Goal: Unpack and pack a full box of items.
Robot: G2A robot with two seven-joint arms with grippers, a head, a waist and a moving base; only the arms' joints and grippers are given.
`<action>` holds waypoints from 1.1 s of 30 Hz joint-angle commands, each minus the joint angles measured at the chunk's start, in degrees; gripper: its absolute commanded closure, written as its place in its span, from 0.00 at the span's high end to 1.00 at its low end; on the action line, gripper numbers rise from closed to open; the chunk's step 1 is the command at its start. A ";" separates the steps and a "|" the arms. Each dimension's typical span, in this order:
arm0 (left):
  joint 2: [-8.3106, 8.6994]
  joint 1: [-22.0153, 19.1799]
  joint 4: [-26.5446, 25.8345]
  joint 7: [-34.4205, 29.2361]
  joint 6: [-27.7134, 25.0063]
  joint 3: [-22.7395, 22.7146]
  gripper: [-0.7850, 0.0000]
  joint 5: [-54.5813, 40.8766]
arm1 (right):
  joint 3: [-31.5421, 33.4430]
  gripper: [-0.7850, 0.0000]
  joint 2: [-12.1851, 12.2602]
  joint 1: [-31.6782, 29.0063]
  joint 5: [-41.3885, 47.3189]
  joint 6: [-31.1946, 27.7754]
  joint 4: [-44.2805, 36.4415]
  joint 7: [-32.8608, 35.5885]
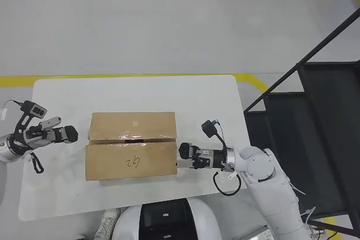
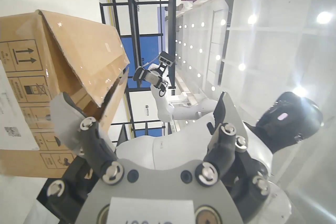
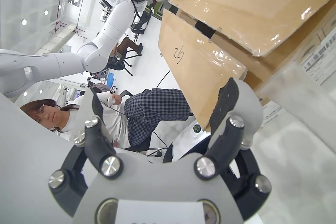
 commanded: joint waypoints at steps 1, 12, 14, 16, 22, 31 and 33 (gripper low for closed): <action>-0.23 0.57 -0.11 1.86 0.82 0.59 1.00 -0.81 | -0.26 1.00 0.22 0.14 -0.12 0.53 0.62 0.17; -2.02 -5.48 3.91 1.37 2.71 7.10 1.00 -0.43 | -0.60 1.00 1.32 0.25 3.71 -0.64 3.15 -0.94; -2.30 -6.59 4.76 1.60 3.73 8.35 1.00 0.54 | -0.72 1.00 1.50 0.50 4.07 -0.77 3.40 -1.11; -2.57 -7.45 5.50 1.36 4.76 9.38 1.00 0.87 | -0.92 1.00 1.68 0.68 4.56 -0.83 3.61 -1.12; -2.96 -8.65 7.23 -4.33 7.82 10.33 1.00 -2.48 | -1.68 1.00 2.21 1.31 5.59 -0.62 4.03 -0.85; -2.74 -8.43 4.39 -6.59 14.23 11.14 1.00 -12.08 | -3.01 1.00 2.81 2.90 5.78 -0.07 5.89 -2.44; -2.82 -9.39 4.54 -6.59 15.48 11.62 1.00 -14.09 | -3.13 1.00 2.92 3.07 5.50 -0.03 6.19 -3.36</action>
